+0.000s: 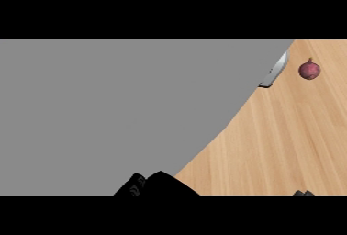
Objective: Pick up the wine, place it into the cabinet and close the cabinet
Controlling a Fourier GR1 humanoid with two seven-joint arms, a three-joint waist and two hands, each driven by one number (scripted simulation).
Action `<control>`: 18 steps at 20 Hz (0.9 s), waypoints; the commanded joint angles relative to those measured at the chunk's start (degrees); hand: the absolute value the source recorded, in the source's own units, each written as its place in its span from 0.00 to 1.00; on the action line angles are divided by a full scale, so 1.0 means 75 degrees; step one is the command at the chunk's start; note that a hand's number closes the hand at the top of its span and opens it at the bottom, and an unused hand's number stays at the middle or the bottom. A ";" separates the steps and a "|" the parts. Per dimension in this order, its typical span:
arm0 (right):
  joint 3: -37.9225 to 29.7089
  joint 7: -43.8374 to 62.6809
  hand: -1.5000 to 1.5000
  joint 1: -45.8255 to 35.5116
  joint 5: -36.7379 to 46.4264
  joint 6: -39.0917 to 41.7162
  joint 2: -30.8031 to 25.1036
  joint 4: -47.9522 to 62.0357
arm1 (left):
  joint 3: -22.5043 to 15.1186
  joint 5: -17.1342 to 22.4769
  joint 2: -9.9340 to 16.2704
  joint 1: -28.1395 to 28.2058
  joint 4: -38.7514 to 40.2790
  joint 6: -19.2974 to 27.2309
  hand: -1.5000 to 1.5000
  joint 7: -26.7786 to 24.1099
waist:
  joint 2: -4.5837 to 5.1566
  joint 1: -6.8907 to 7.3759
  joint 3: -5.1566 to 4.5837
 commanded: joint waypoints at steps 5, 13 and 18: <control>0.0200 -0.1217 1.00 -0.1891 0.0296 -0.1320 0.0041 0.3074 | 0.1452 0.1075 0.0773 0.0665 0.0494 -0.1856 1.00 -0.0008 | 0.0058 0.0170 -0.0002; -0.0570 -0.3003 1.00 -0.2790 -0.0710 -0.1538 0.0041 0.6241 | 0.1918 0.1477 0.0763 0.0455 0.0847 -0.2268 1.00 0.0241 | 0.0159 0.0177 0.0009; -0.1499 -0.3875 1.00 -0.3441 -0.0787 -0.0967 0.0042 0.8149 | 0.2561 0.1751 0.0991 0.0876 0.0868 -0.2649 1.00 0.0388 | 0.0153 0.0262 0.0013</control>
